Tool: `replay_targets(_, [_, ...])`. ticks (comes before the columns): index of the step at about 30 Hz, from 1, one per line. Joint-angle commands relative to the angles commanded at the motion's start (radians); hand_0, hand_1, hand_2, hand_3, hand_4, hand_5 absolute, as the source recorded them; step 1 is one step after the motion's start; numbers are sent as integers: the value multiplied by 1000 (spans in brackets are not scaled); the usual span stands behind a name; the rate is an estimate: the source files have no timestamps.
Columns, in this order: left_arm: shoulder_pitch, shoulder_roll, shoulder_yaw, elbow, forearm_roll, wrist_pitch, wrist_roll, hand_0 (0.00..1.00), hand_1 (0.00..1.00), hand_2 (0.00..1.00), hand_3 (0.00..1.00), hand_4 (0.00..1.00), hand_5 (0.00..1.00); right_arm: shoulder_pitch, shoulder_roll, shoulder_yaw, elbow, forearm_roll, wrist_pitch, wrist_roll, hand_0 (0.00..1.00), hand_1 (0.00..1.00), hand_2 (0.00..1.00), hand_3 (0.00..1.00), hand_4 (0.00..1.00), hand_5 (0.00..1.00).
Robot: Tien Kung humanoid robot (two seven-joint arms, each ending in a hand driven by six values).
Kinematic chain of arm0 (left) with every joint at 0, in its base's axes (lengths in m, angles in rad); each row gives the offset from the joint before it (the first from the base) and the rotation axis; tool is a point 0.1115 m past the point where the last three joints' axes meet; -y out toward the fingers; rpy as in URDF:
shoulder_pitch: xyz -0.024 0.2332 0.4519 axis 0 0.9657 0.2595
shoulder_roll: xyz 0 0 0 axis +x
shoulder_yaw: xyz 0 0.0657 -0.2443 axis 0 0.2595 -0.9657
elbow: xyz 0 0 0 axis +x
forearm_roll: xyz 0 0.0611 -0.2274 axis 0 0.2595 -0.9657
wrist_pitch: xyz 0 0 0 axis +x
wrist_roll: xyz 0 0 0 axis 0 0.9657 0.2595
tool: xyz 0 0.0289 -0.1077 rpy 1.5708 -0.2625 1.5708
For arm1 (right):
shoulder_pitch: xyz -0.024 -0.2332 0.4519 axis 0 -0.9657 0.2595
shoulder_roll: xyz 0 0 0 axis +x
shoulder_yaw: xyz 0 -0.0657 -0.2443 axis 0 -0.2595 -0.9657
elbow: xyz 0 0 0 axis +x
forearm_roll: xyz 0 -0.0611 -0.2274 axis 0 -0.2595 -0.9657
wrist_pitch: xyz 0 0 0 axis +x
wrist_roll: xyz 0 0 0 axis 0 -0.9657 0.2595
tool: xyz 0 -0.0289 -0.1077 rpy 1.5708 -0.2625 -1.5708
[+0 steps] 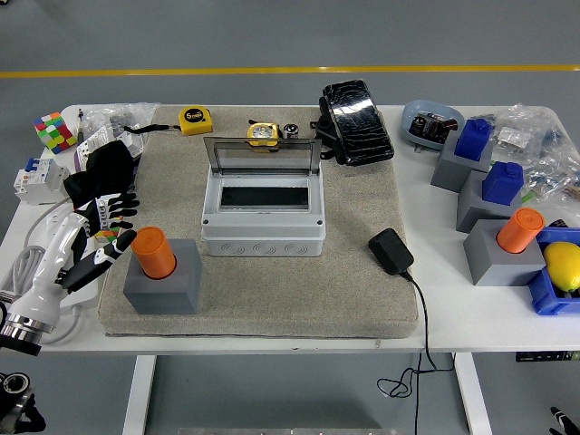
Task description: Fetch the battery,place it into the box,close the lid of the box
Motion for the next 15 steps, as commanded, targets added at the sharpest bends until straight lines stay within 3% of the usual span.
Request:
replay_targets(6, [-12, -11, 20, 15, 65, 27, 7, 636, 775, 848, 881, 998, 638, -1, 0, 1, 0, -2, 0, 0, 626, 644, 644, 547, 920, 489])
replay_targets(7, [-14, -13, 23, 19, 76, 29, 7, 627, 766, 835, 862, 998, 578, -1, 0, 1, 0, -1, 0, 1, 626, 645, 646, 548, 921, 487])
replay_targets(15, [-46, -23, 51, 56, 111, 30, 11, 620, 755, 823, 842, 998, 558, 1, 1, 0, 0, 0, 3, 4, 626, 644, 645, 548, 922, 488])
